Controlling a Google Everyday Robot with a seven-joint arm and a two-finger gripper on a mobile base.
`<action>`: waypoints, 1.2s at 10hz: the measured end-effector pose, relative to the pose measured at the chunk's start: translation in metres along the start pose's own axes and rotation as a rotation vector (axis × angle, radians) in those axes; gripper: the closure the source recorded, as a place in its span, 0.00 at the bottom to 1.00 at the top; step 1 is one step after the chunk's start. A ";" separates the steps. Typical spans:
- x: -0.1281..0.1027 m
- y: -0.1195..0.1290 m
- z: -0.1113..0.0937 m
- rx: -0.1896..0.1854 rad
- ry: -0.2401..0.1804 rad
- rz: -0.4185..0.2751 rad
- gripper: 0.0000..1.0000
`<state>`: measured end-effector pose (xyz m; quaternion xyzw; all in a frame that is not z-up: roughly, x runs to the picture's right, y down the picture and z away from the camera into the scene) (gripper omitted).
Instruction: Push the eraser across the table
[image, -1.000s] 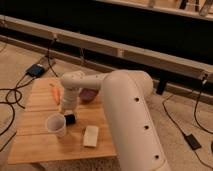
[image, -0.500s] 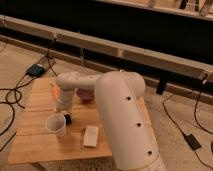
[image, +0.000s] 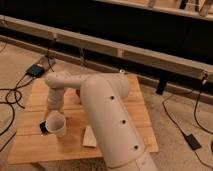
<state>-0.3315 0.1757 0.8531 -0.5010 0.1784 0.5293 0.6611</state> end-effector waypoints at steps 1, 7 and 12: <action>-0.003 0.009 0.003 -0.005 0.007 -0.012 0.35; -0.024 0.052 0.018 -0.042 0.042 -0.062 0.35; -0.031 0.077 0.012 -0.035 0.044 -0.093 0.35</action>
